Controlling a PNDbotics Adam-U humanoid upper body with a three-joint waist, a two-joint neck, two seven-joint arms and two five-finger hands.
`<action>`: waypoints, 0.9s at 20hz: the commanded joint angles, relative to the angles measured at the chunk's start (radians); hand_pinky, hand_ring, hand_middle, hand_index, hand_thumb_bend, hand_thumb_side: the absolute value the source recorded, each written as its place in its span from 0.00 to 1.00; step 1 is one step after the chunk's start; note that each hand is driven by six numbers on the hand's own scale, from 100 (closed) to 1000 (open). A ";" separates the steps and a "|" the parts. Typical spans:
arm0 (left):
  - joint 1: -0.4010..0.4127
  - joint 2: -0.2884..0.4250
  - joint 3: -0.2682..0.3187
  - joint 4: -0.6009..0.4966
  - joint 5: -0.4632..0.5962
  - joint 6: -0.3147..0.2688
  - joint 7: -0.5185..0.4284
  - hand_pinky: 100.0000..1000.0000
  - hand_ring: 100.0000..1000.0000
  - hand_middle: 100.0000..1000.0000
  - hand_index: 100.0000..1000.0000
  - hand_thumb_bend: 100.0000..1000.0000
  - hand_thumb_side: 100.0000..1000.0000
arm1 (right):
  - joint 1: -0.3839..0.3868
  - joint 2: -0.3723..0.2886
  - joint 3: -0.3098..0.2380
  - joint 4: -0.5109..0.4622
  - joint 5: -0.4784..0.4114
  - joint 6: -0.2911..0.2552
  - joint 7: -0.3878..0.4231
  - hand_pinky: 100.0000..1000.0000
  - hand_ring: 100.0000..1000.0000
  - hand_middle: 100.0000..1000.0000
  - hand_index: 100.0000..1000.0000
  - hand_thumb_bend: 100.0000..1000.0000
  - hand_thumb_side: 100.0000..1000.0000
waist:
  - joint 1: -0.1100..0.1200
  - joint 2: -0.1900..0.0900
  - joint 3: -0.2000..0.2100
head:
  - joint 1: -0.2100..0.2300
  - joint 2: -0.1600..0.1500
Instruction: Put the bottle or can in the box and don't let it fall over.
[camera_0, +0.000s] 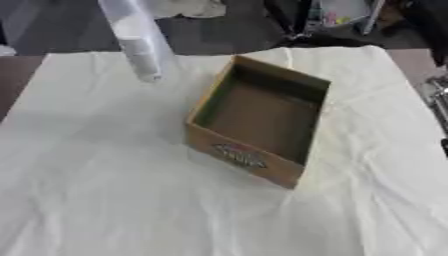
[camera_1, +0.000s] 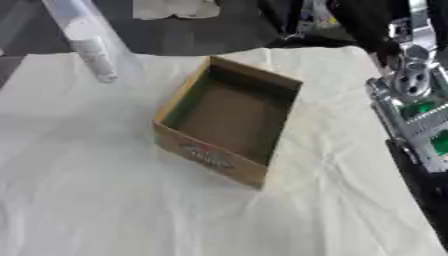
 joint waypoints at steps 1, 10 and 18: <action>-0.036 0.001 0.016 -0.002 0.018 0.000 0.017 0.52 0.23 0.32 0.38 0.00 0.12 | -0.021 -0.008 -0.004 -0.012 -0.003 0.007 0.001 0.90 0.72 0.69 0.73 0.00 0.38 | 0.001 -0.014 -0.006 | 0.013 -0.014; -0.058 -0.066 -0.004 -0.014 0.109 0.010 0.086 0.53 0.22 0.31 0.38 0.00 0.20 | -0.044 0.015 0.005 -0.012 -0.011 0.014 0.014 0.90 0.72 0.69 0.73 0.00 0.38 | 0.005 -0.006 -0.040 | 0.024 -0.011; -0.038 -0.098 -0.038 -0.025 0.130 0.022 0.131 0.53 0.22 0.31 0.37 0.00 0.23 | -0.067 0.041 0.012 -0.012 -0.021 0.027 0.025 0.90 0.72 0.69 0.73 0.00 0.38 | 0.011 -0.008 -0.052 | 0.028 -0.011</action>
